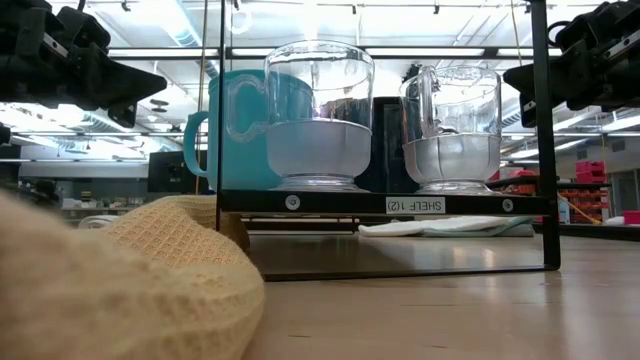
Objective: Stack small to large cups/mugs on shelf
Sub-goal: Return to Home Position
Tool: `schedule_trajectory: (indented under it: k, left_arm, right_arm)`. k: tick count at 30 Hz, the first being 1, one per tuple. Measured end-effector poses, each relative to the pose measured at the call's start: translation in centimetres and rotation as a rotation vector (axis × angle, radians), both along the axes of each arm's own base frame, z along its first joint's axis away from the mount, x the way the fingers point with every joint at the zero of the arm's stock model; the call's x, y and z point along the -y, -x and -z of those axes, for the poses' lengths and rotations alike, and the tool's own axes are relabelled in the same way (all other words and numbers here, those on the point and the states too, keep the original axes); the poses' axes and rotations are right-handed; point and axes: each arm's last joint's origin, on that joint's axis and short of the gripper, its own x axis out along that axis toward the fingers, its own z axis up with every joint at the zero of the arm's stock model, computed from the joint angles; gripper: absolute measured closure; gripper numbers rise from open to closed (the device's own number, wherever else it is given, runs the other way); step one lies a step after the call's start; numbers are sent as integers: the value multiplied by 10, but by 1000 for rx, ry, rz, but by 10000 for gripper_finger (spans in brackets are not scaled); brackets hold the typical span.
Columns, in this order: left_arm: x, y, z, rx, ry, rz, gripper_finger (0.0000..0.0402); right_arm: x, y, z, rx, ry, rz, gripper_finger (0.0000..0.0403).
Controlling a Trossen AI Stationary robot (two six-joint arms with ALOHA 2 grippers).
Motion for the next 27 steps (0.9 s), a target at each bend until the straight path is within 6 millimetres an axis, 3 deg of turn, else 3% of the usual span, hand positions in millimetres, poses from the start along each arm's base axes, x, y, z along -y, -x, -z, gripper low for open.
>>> schedule_trajectory:
  k: [27]
  left_arm:
    - [0,0,0,1,2,0,369]
  right_arm:
    - [0,0,0,0,0,0,377]
